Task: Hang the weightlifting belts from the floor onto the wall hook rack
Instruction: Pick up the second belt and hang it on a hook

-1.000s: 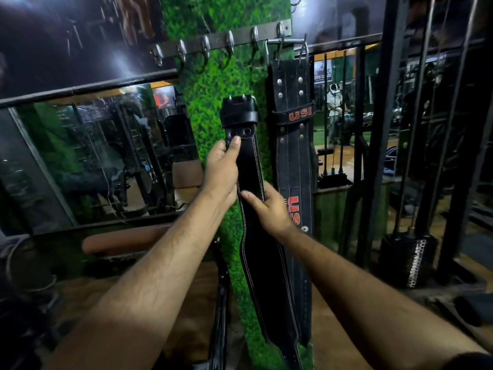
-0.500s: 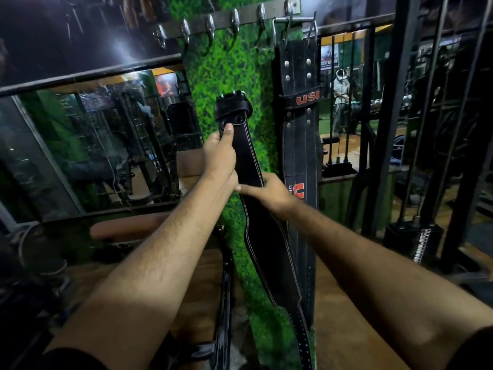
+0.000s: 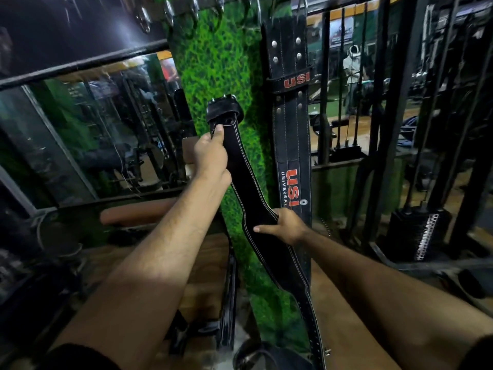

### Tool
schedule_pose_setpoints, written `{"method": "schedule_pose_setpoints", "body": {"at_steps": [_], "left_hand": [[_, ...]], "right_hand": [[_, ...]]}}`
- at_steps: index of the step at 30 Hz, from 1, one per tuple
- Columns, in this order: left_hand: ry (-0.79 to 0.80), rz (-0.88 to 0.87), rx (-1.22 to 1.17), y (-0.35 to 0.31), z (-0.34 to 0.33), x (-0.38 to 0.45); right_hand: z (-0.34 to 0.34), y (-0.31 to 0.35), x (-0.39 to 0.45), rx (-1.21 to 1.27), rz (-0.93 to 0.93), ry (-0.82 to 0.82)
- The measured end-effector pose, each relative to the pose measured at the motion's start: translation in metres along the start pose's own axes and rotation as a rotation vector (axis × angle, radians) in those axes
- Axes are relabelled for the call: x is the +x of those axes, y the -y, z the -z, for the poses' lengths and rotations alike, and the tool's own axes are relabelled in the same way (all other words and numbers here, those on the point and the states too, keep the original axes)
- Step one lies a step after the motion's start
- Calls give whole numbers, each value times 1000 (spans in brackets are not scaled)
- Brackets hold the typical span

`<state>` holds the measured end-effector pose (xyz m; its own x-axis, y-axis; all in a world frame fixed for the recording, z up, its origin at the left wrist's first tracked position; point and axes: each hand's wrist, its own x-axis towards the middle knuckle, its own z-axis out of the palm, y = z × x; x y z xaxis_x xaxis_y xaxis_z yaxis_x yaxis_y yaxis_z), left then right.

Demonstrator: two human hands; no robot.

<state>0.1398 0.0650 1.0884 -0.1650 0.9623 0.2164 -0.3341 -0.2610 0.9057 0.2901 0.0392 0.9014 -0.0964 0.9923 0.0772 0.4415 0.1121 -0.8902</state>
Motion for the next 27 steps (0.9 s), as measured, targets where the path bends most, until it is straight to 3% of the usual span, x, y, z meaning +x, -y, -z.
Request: {"method": "schedule_pose_setpoints", "body": {"at_steps": [3,8,10,13,16,19,22,27], "left_hand": [[-13,-52,16,1,-1,-7],[99,-134,105,4,-6,-29],[157,-152,127,9,-6,-38],[242,-134,183,13,0,-46],[325,-120,294,1,11,-43],[167,-185,384,-25,14,-19],[134,-199,287,-49,10,6],[161,7,89,-65,2,35]], "right_hand": [[9,25,-8,108,22,63],[37,109,-1,589,177,-212],[46,138,4,669,276,-286],[58,167,14,592,396,-406],[67,178,23,489,439,-413],[70,187,27,455,466,-401],[68,197,29,432,479,-380],[63,219,38,354,536,-326]]}}
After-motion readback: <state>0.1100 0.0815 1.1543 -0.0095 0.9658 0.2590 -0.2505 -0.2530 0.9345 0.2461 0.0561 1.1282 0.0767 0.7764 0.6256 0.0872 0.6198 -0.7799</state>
